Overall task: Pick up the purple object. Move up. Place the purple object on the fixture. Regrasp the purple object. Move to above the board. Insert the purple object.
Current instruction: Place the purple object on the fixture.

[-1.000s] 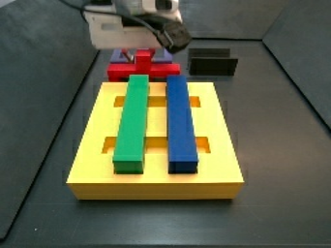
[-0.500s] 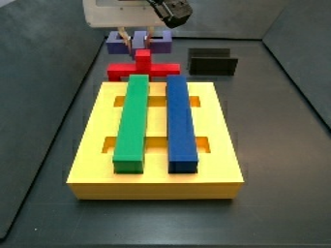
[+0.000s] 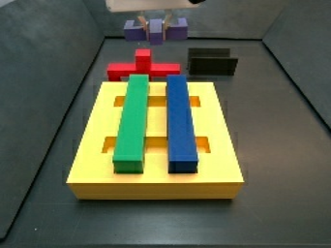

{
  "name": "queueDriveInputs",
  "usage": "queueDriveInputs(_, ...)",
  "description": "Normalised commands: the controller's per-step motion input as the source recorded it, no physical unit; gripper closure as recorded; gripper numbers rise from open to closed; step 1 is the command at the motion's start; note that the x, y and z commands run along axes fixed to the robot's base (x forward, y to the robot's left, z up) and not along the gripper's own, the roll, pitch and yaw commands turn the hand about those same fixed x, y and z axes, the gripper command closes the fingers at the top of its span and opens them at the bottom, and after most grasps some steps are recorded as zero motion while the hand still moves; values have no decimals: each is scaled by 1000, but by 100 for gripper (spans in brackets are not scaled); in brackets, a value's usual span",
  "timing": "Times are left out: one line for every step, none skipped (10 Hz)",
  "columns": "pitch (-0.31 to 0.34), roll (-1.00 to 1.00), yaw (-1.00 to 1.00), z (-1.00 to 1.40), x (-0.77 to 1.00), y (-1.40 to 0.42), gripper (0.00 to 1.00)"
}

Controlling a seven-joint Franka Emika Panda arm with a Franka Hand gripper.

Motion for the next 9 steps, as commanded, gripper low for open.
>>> queueDriveInputs(-34,-780,-69,126,880,149,100)
queueDriveInputs(-34,-697,-66,100,943,74,100)
queueDriveInputs(-40,-700,-80,106,949,63,100)
queueDriveInputs(0,-686,-89,49,980,49,100)
queueDriveInputs(0,-626,-80,57,1000,20,100)
queueDriveInputs(0,-629,-83,57,1000,0,100)
queueDriveInputs(0,-580,-60,29,1000,0,100)
queueDriveInputs(0,-580,-66,17,1000,0,100)
queueDriveInputs(0,-560,-80,0,1000,0,100)
